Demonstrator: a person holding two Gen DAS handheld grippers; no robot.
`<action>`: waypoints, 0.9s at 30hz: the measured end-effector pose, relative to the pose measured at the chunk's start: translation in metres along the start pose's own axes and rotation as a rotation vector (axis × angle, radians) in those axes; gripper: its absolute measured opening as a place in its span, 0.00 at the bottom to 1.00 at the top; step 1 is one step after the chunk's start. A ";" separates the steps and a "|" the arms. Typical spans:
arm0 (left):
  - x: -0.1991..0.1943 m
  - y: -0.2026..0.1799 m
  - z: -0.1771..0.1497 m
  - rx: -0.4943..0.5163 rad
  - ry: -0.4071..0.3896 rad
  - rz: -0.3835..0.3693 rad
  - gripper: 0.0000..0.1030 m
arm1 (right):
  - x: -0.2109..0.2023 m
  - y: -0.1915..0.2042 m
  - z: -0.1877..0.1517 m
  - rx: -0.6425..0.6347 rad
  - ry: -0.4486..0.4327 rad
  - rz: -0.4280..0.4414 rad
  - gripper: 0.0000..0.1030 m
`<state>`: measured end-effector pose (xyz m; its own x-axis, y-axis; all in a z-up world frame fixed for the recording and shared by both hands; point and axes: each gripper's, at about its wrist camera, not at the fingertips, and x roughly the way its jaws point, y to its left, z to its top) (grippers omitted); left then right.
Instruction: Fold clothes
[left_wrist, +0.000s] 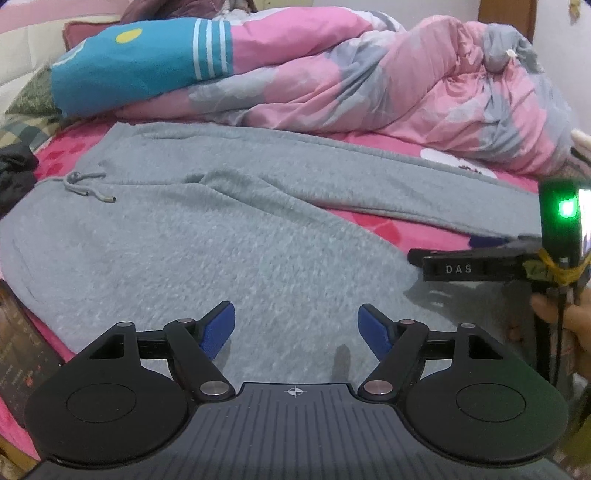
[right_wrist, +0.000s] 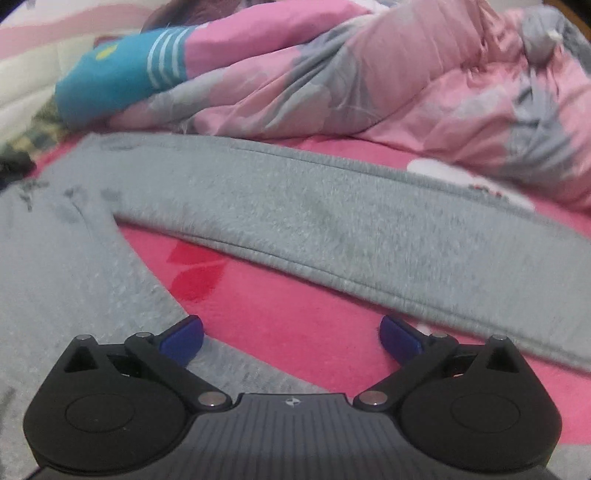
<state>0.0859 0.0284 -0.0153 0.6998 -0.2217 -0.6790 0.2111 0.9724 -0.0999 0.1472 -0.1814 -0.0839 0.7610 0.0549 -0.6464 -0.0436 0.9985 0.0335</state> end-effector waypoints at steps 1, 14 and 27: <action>-0.001 0.000 0.001 -0.010 -0.002 -0.001 0.73 | 0.000 -0.001 0.000 0.005 0.001 0.004 1.00; -0.011 0.002 0.019 -0.117 -0.097 0.153 0.92 | 0.000 0.002 0.003 -0.006 0.006 -0.005 1.00; -0.012 -0.013 0.034 -0.068 -0.235 0.333 1.00 | 0.000 0.002 0.003 -0.004 0.008 -0.004 1.00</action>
<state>0.0977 0.0156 0.0188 0.8607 0.1029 -0.4986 -0.0934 0.9947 0.0441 0.1494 -0.1793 -0.0815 0.7561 0.0505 -0.6524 -0.0426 0.9987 0.0280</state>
